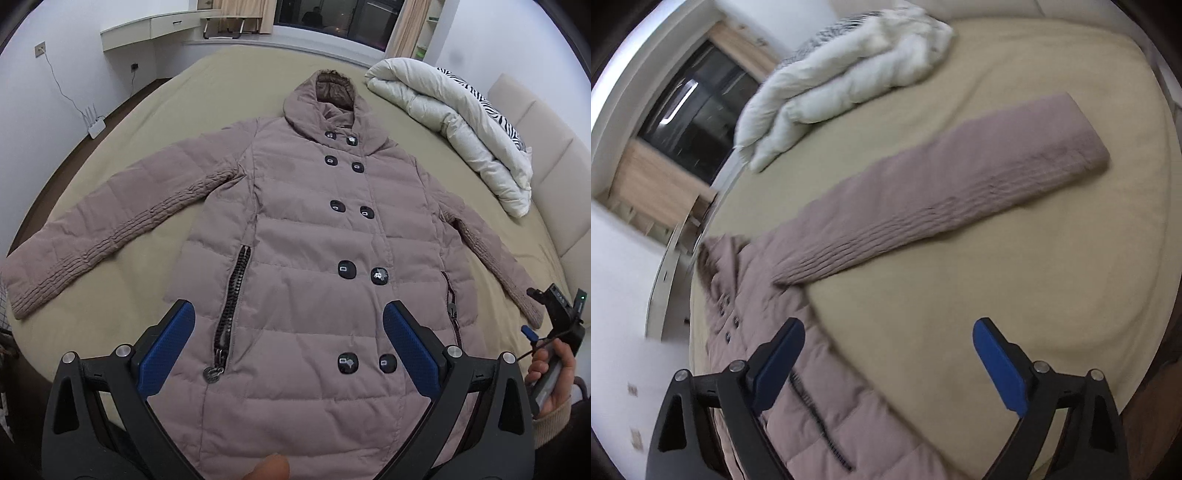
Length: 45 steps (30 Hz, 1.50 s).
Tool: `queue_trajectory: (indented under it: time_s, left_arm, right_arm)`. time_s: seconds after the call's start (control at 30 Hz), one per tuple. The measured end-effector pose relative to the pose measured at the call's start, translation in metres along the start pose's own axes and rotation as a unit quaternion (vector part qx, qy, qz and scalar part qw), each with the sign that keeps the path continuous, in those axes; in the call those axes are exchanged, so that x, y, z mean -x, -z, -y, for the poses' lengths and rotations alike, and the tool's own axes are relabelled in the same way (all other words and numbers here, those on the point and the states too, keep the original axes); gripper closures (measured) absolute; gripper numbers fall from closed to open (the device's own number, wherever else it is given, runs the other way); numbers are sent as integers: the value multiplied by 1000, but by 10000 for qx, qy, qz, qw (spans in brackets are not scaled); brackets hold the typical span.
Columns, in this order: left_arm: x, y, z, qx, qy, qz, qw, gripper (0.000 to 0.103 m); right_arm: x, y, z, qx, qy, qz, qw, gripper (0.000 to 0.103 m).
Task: Fold large clothes
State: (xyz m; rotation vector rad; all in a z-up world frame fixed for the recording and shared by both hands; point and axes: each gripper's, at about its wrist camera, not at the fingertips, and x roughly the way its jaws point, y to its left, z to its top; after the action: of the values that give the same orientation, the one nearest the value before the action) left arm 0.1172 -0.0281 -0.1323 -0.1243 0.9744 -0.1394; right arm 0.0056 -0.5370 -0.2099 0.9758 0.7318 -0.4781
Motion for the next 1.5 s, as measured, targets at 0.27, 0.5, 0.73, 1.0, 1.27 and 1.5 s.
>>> queue_trajectory:
  time_s: [0.27, 0.5, 0.73, 1.0, 1.27, 1.5]
  left_arm:
    - [-69, -29, 16, 36, 230, -503, 9985, 0]
    - [-100, -55, 15, 319, 776, -477, 9953, 5]
    - [-114, -79, 0, 758, 1348, -381, 9872, 11]
    - [-137, -114, -29, 1751, 2384, -391, 9545, 10]
    - [-199, -124, -32, 2315, 2978, -1017, 9205, 10]
    - [-267, -127, -9, 2444, 2989, -1824, 9042, 9]
  right_arm:
    - [-24, -53, 119, -1842, -292, 606, 9806, 13]
    - [-14, -92, 124, -1575, 172, 1092, 9813, 71]
    - [5, -80, -41, 1071, -38, 1358, 9849, 88]
    - [-16, 93, -224, 4512, -486, 908, 8865, 89]
    - [-59, 226, -236, 5704, -226, 348, 8203, 87]
    - [-76, 225, -248, 5817, -223, 158, 8129, 61]
